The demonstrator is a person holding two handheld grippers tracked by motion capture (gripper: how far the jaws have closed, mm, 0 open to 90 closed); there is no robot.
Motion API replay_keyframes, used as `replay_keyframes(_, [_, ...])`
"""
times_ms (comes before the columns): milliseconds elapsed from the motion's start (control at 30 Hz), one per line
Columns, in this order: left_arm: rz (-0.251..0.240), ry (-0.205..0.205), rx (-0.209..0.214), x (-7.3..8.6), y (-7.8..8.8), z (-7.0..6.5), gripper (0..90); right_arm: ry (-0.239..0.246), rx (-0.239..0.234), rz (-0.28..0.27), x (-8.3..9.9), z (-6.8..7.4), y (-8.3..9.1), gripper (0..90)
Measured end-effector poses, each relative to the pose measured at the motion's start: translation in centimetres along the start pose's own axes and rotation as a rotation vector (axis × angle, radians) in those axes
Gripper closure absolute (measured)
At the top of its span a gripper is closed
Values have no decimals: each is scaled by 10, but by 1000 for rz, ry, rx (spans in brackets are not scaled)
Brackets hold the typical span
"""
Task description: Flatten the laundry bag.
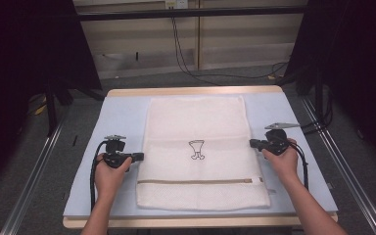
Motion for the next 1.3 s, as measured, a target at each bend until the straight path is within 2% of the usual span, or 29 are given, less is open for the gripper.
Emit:
replay_keyframes(233, [9, -14, -16, 3, 4, 1, 875, 8, -7, -1, 0, 4, -1, 880])
replay_keyframes(600, [4, 5, -18, 6, 9, 0, 874, 14, -11, -7, 0, 7, 0, 877])
replay_keyframes(767, [11, -10, -27, 6, 10, 2, 874, 7, -14, -1, 1, 9, 1, 877])
replay_keyframes(967, [-5, 12, -24, 5, 11, 4, 873, 16, -14, -4, 1, 11, 3, 875])
replay_keyframes(1133, [3, 3, -40, 5, 13, 7, 873, 16, -12, -5, 0, 13, 0, 875])
replay_keyframes(1300, [5, 13, -43, 6, 13, 9, 872, 29, -14, -12, -2, 15, -2, 871])
Point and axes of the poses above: each handheld gripper's, and its own axes: y roughly backward along the jaws, x roughly out of its underside, z roughly to its left, the point moved 9 cm from there along -y, roughly forward along the jaws, and after that the axes turned 2 degrees about -z, right-handed, at the moved point
